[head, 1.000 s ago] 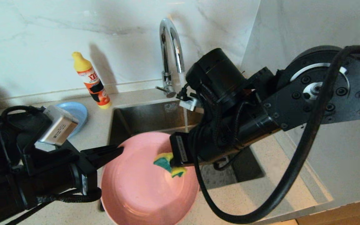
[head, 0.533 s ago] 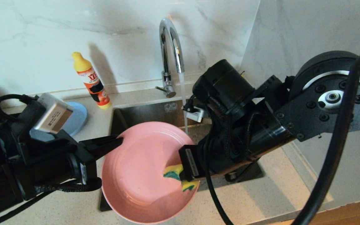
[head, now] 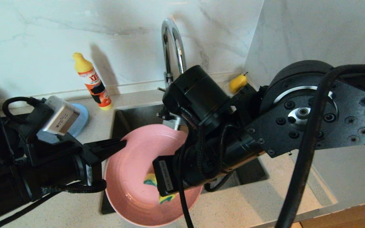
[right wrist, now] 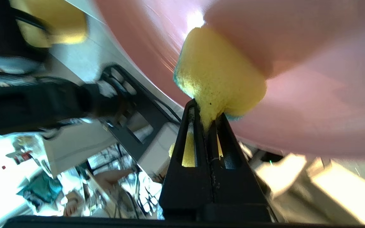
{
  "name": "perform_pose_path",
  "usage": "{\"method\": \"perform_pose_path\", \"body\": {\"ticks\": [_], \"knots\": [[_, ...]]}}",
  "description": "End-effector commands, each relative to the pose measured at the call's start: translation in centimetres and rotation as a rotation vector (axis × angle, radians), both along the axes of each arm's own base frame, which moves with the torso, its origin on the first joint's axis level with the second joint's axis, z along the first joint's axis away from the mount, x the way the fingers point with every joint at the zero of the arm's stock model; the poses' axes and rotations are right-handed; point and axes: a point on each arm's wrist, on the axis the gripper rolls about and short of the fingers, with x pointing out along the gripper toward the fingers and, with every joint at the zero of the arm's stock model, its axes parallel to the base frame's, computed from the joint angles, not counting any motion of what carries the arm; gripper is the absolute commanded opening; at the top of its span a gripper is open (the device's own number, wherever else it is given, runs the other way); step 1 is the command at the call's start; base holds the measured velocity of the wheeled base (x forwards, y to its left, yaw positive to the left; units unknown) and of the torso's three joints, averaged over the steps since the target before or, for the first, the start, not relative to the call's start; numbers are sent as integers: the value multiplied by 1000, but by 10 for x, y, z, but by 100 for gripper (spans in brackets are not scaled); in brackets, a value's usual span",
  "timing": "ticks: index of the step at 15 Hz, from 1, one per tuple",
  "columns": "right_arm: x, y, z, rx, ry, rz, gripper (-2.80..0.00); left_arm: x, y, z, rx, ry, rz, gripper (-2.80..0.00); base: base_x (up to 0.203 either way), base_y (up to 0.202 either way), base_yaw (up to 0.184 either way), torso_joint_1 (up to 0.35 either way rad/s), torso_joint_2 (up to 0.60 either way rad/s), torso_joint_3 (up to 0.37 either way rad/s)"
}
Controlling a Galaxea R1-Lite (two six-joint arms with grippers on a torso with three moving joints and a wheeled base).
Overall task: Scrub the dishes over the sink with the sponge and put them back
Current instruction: Wipe the plate
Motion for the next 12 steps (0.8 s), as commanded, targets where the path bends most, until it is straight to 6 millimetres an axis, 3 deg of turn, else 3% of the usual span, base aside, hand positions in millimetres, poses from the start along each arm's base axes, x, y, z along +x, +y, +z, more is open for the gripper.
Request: {"method": "perform_pose_path", "body": {"ticks": [1,4,6,10,12], "knots": [[-5,-3,11,39,-21,8,-280,-1,0,-3,4,9,-2,-280,0,0,0,0,0,0],[-9,-16,28,76,-43,-6,-280,-1,0,-5,-8,23,3,-280,0,0,0,0,0,0],[-12,-36,46,105,-61,-30,-280,0,0,-8,-19,48,9,-280,0,0,0,0,0,0],[-33,-83,91,208,-132,-60,-280,16,-7,-11,-95,138,45,-280,0,0,0,0,0,0],[-36,-104,102,226,-152,-91,-280,34,-15,-22,-99,205,109,-280,0,0,0,0,0,0]]}}
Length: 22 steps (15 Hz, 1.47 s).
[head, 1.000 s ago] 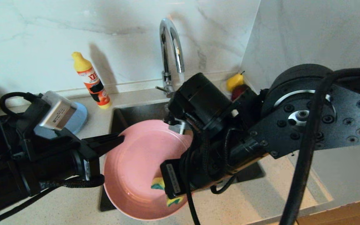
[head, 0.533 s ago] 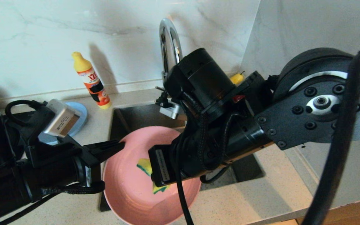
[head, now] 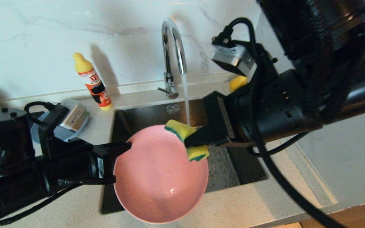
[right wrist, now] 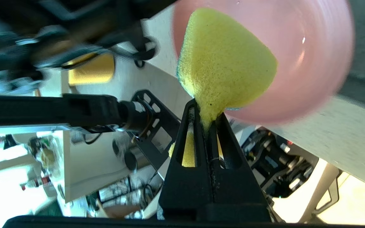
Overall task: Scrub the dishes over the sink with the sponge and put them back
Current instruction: Wipe the plate, then rinse the plate
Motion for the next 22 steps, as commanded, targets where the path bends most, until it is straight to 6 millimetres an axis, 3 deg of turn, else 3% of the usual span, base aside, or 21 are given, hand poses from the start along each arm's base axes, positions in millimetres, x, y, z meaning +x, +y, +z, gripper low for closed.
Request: {"method": "perform_pose_path", "body": {"ticks": [1,4,10,18,22], "knots": [[-11,-30,19,46,-33,-32,-280,28,-12,-20,12,103,66,-280,0,0,0,0,0,0],[-9,-45,16,37,-22,-71,-280,61,-27,-36,-58,206,152,-280,0,0,0,0,0,0],[-10,-56,9,16,0,-92,-280,111,-51,-28,-144,191,177,-280,0,0,0,0,0,0],[-13,-60,-7,-26,31,-95,-280,160,-74,-41,-150,180,177,-280,0,0,0,0,0,0],[-10,-59,-10,12,-3,-98,-280,172,-80,-46,-152,179,179,-280,0,0,0,0,0,0]]}}
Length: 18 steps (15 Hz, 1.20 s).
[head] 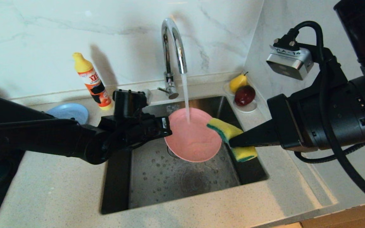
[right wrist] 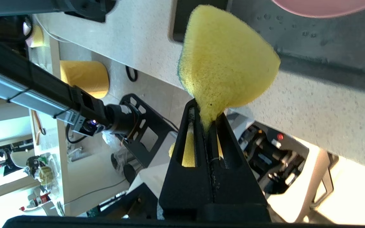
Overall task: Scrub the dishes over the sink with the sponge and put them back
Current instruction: Rinse the plate
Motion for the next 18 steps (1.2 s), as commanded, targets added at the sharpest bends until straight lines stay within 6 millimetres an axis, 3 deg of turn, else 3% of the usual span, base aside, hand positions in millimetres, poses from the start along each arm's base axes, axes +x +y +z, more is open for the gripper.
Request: {"method": "perform_pose_path", "body": {"ticks": [1,7,10,18], "knots": [[-1,-2,-1,2,2,-2,-280,7,-3,-11,6,18,1,-280,0,0,0,0,0,0],[0,-5,-1,1,1,-17,-280,6,-1,-13,17,17,5,-280,0,0,0,0,0,0],[1,-4,0,2,0,-17,-280,-3,18,1,86,-34,40,-280,0,0,0,0,0,0],[7,-10,-4,-9,16,-50,-280,-73,78,57,306,-312,88,-280,0,0,0,0,0,0]]}}
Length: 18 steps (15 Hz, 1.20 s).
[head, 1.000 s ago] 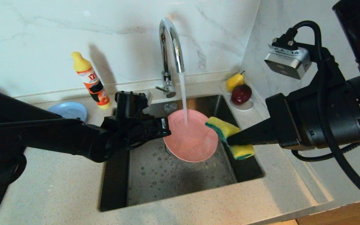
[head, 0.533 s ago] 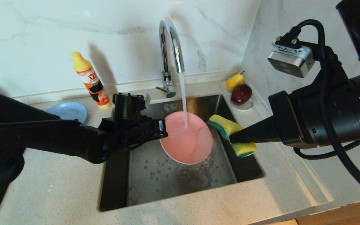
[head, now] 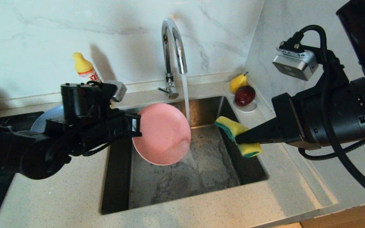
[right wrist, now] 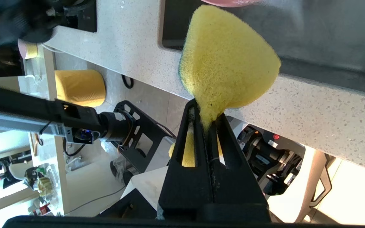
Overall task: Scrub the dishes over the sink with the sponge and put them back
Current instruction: Rinse the plate
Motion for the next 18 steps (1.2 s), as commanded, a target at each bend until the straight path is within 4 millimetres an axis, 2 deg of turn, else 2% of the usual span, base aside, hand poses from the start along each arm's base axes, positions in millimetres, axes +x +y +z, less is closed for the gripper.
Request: {"method": "perform_pose_path", "body": {"ticks": [1,7,12,15,18], "knots": [[-1,-1,-1,-5,13,-3,-280,-36,20,27,15,-141,28,-280,0,0,0,0,0,0],[0,0,-10,-32,40,-7,-280,-80,52,38,136,-374,103,-280,0,0,0,0,0,0],[-1,-1,-9,-28,37,-2,-280,-101,58,40,183,-495,116,-280,0,0,0,0,0,0],[-1,-1,-10,-30,40,-3,-280,-115,61,35,213,-498,111,-280,0,0,0,0,0,0],[-1,-1,-10,-30,41,-4,-280,-117,61,36,222,-505,107,-280,0,0,0,0,0,0]]}}
